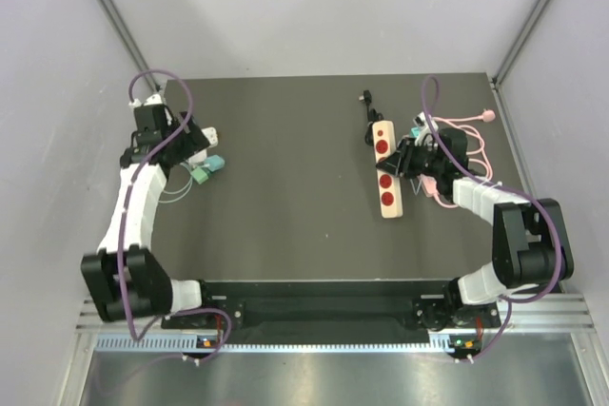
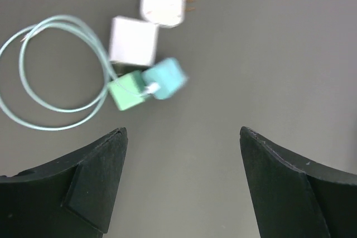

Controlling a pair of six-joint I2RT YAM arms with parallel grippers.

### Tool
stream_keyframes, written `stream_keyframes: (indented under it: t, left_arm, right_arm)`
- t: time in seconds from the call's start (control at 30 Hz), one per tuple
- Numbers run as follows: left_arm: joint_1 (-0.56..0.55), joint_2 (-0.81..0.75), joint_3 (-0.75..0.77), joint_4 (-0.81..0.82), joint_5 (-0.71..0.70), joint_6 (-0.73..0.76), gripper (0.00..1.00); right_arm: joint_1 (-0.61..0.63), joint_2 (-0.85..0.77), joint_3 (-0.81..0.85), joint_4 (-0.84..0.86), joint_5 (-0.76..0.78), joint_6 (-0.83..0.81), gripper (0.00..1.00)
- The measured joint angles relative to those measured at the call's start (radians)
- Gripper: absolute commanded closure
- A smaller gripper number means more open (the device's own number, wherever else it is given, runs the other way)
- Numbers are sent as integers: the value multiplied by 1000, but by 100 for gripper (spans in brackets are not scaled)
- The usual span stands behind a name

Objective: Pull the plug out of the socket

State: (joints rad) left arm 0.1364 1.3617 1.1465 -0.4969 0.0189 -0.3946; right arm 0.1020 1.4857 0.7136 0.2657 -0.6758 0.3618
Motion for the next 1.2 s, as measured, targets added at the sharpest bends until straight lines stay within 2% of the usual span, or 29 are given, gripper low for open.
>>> stream_keyframes:
  t: [0.17,0.37,0.57,0.7,0.8,1.0,1.1,1.2]
  left_arm:
    - [0,-209,-76,72,142,-4,6]
    - [0,-311,-174,163,297,-33,5]
    - [0,-357,-270,182,404,-55,5]
    - [0,-412,-311,184,446,-62,5]
    - [0,-454,-332,198,465,-68,5]
    - [0,-514,-365,217,486,-79,5]
    - [0,-520,-371,219,490,-79,5]
    - [0,-520,-375,222,494,-83,5]
  right_arm:
    - [0,44,5,23,-31,13,100]
    - [16,141,67,21,-118,23,100]
    - [86,296,291,-137,-168,-45,100]
    - [104,431,475,-180,-192,-31,100]
    - [113,518,570,-145,-195,42,100]
    - [126,621,618,52,-141,269,100]
    - [127,666,658,113,-84,346,94]
    - [127,721,739,118,-40,387,93]
